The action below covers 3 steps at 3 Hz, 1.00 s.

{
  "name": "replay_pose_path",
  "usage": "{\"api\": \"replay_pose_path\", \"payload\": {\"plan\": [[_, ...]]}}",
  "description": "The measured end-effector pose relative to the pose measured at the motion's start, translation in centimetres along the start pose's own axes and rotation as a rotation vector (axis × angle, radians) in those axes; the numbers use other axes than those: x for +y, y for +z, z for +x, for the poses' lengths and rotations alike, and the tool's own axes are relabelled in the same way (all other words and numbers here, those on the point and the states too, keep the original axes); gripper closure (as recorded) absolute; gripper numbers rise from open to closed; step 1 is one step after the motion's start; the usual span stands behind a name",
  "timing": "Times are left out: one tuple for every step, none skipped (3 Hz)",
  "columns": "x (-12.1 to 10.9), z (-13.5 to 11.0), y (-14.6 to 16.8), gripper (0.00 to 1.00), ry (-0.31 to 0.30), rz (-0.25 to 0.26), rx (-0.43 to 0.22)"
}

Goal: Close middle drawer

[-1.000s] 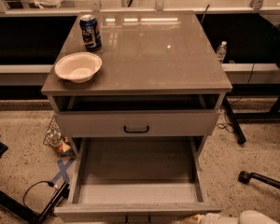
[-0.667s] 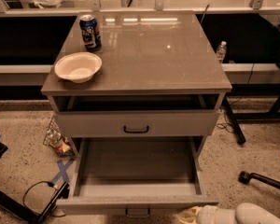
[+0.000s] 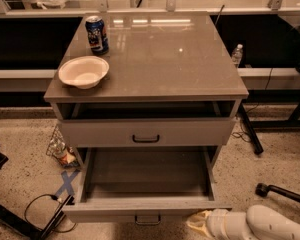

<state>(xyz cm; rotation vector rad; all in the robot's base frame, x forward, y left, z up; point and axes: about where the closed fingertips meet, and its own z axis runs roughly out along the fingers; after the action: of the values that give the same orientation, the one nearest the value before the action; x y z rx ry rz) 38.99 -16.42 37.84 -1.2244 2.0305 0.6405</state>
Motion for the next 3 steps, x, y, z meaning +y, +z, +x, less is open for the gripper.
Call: {"api": "replay_pose_path", "payload": {"plan": [[-2.2, -1.7, 1.1, 1.0, -0.029, 0.009, -0.013], [-4.9, -4.0, 2.2, 1.0, -0.066, 0.02, -0.031], [-6.8, -5.9, 3.1, 1.0, -0.092, 0.031, -0.048]]}}
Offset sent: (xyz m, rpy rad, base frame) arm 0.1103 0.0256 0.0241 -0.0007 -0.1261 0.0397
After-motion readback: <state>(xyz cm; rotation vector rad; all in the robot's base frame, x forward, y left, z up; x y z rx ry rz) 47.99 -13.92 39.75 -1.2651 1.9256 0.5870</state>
